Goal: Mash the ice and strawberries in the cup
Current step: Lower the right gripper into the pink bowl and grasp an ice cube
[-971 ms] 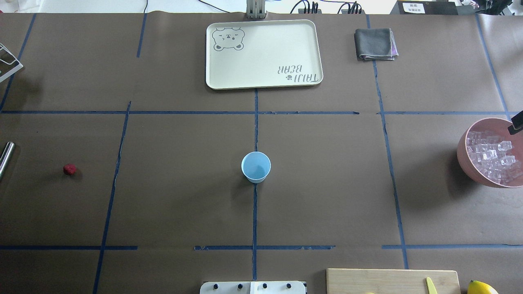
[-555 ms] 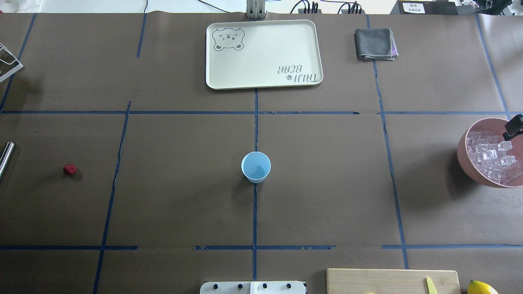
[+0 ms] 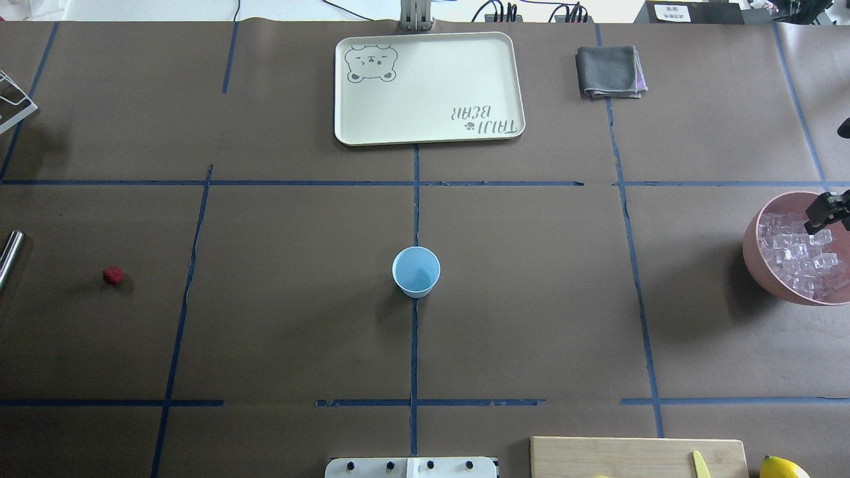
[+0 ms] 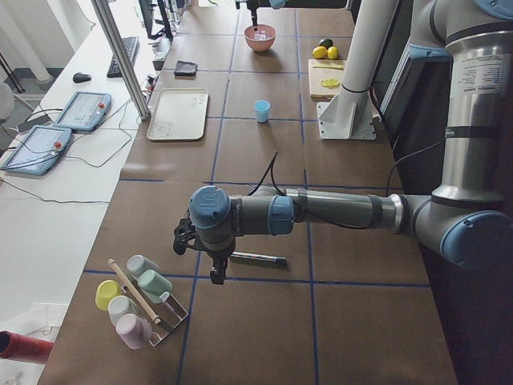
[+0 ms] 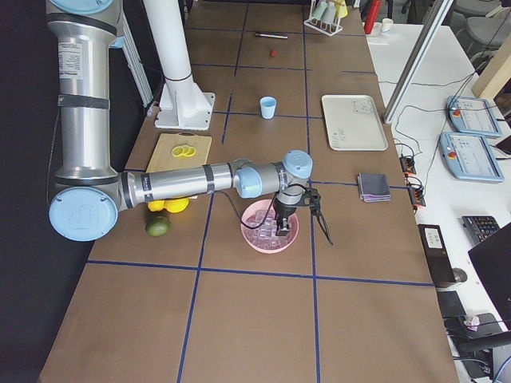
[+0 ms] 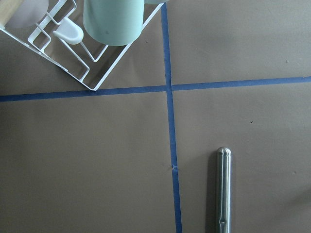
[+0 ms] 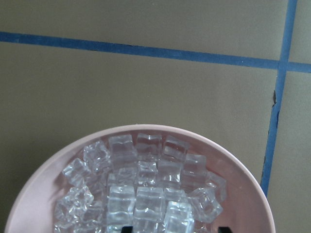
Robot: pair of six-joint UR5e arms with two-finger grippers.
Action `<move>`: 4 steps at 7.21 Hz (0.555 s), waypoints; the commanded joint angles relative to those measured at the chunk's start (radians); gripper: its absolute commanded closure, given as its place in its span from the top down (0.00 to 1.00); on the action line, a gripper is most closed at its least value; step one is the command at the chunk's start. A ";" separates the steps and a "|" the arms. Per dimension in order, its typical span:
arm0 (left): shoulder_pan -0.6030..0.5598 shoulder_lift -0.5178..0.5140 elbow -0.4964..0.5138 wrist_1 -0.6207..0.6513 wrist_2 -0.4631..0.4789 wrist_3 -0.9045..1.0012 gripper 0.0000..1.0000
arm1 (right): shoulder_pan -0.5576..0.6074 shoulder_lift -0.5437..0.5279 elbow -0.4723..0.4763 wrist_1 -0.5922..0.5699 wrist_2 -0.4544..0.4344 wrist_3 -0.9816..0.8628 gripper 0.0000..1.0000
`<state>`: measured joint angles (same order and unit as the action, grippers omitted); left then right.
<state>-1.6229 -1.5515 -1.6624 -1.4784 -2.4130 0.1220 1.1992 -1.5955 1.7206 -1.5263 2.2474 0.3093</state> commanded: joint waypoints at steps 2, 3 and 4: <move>-0.003 0.001 -0.014 0.001 -0.002 -0.004 1.00 | -0.010 0.002 -0.016 0.000 -0.012 -0.002 0.65; -0.005 0.001 -0.014 0.001 -0.005 -0.004 1.00 | -0.010 0.000 -0.015 0.000 -0.012 -0.001 0.65; -0.008 0.001 -0.014 0.001 -0.005 -0.004 1.00 | -0.010 -0.001 -0.019 0.000 -0.012 0.002 0.65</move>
<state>-1.6278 -1.5509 -1.6758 -1.4772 -2.4164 0.1183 1.1895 -1.5948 1.7045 -1.5263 2.2360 0.3087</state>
